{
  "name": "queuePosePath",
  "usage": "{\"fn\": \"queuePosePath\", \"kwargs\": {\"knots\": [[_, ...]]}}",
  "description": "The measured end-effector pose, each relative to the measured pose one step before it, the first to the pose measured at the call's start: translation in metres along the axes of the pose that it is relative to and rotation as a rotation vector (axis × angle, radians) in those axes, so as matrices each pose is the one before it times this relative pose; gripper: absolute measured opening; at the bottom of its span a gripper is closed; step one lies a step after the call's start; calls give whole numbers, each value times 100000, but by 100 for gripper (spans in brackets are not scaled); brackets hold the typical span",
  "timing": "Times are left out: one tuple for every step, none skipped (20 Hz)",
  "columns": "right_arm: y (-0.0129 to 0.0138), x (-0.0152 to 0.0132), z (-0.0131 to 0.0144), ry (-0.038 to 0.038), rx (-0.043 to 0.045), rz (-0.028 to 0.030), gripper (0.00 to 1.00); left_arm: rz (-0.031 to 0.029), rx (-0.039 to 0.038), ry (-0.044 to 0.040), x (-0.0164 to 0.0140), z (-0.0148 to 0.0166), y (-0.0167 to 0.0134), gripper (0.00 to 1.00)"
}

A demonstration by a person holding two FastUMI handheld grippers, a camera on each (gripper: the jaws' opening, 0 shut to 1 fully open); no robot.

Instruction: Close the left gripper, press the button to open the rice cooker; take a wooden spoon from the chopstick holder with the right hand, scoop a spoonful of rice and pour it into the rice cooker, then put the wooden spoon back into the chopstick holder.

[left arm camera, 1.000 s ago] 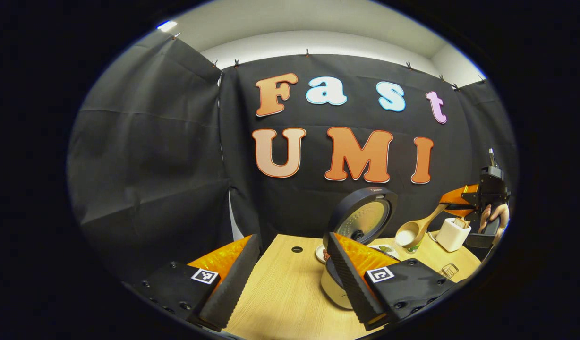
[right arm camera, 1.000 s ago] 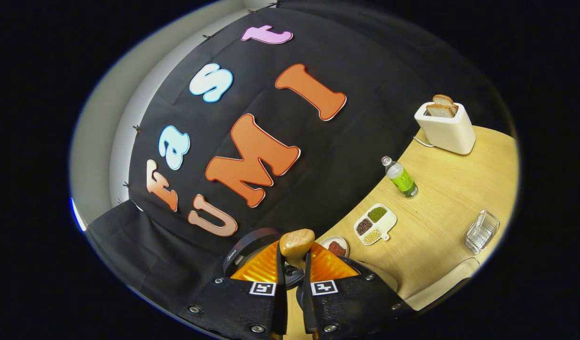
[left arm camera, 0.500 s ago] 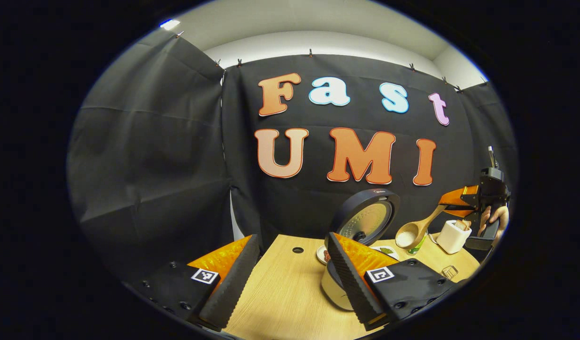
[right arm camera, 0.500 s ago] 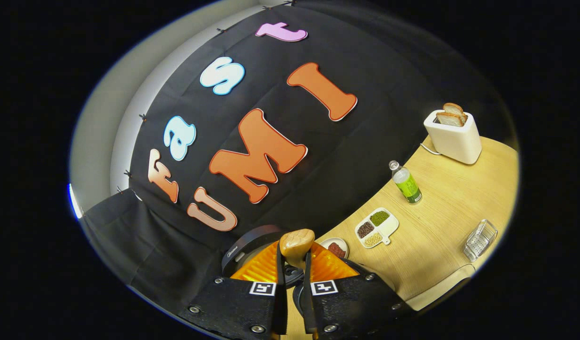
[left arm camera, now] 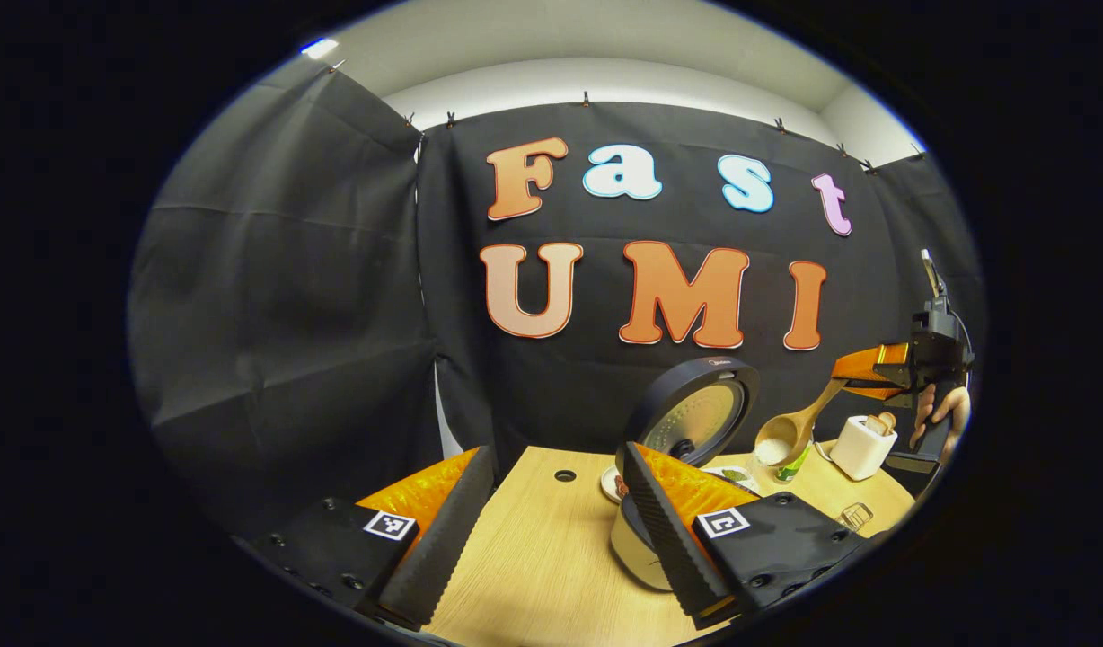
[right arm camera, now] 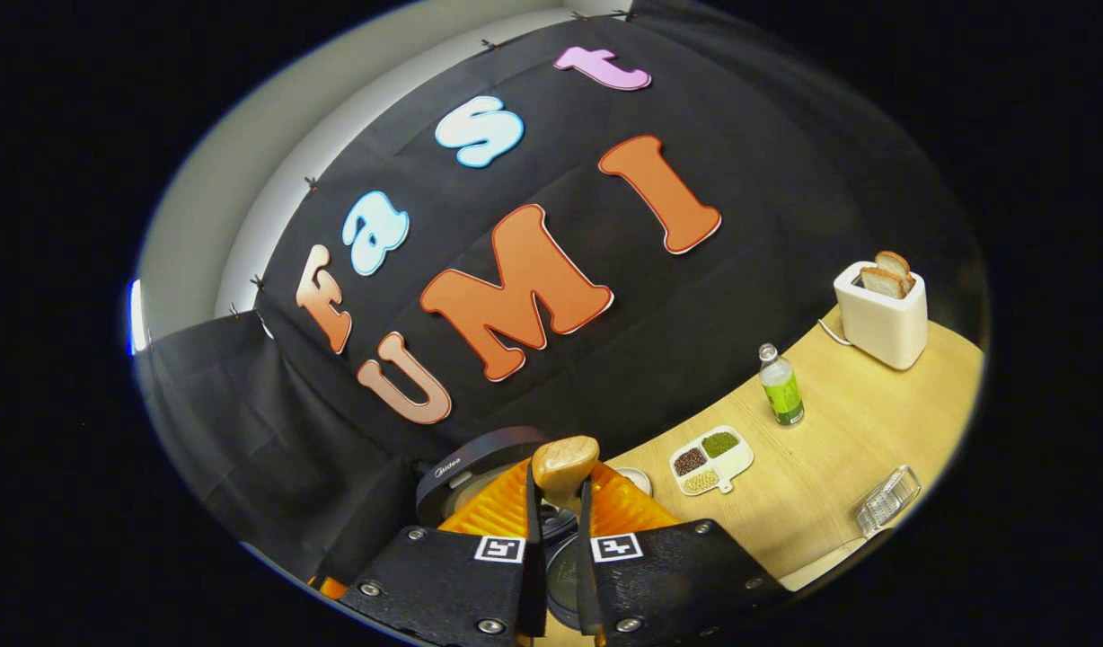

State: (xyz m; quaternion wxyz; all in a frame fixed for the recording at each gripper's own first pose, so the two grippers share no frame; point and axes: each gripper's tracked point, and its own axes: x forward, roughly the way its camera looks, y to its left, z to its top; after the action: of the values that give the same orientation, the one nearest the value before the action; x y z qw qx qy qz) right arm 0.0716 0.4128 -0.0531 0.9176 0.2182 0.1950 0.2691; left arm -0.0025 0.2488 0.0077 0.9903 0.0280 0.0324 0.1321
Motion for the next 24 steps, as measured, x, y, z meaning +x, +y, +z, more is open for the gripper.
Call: {"fn": "queuePosePath", "kwargs": {"knots": [[276,-72,-76,-177,-1787,403,12,9,-17,104,52,20,-2,98],[301,-66,-52,-136,-1482,555,13,61,-11,76,-14,-22,89,94],[276,-1,-56,-56,-1129,574,12,88,-17,-21,94,-23,10,94],[214,59,-57,-2,-854,458,12,153,-46,53,0,-127,42,98],[207,-4,-54,-93,-754,310,12,189,-107,90,-2,-19,98,98],[198,-81,4,-169,-976,275,12,187,-153,116,-153,-37,144,94],[172,-43,78,-211,-1230,317,12,212,-126,41,-31,12,95,94],[236,35,-2,-337,-1886,414,12,21,-39,124,125,-95,64,98],[218,-3,-27,-315,-1760,309,12,92,-2,50,36,-19,29,98],[167,6,50,-208,-1838,368,7,194,-139,-125,-19,6,56,98],[297,-30,2,-39,-1215,357,12,124,-214,-87,57,105,86,98],[216,36,-77,46,-947,610,12,34,-176,-116,-119,-4,31,98],[344,-26,-34,-19,-1128,606,12,-68,-71,-152,28,57,2,98],[140,-16,-87,-21,-1585,314,12,-96,1,-108,-106,1,-18,98],[145,-17,-67,49,-1972,72,12,-43,17,95,116,3,15,98],[229,-80,-100,-117,-2605,163,13,22,-27,-71,6,-12,-3,98],[235,-35,69,-336,-2724,282,13,110,-39,-103,137,133,102,98],[299,-46,77,-646,-2546,380,12,277,-116,-2,111,-114,178,98],[314,51,61,-390,-2391,643,12,213,-132,144,25,-78,111,98],[368,-48,-59,-305,-2507,918,13,49,-188,57,48,39,22,98],[421,-7,-72,-192,-3048,1262,13,-80,-92,-5,-12,7,-35,98],[412,-103,-18,-280,-3318,1476,12,124,129,-50,49,11,80,98],[510,14,0,-119,-3244,1556,13,207,242,66,185,79,72,95],[506,-49,-314,42,-2909,1369,12,48,298,185,11,-226,71,95]]}}
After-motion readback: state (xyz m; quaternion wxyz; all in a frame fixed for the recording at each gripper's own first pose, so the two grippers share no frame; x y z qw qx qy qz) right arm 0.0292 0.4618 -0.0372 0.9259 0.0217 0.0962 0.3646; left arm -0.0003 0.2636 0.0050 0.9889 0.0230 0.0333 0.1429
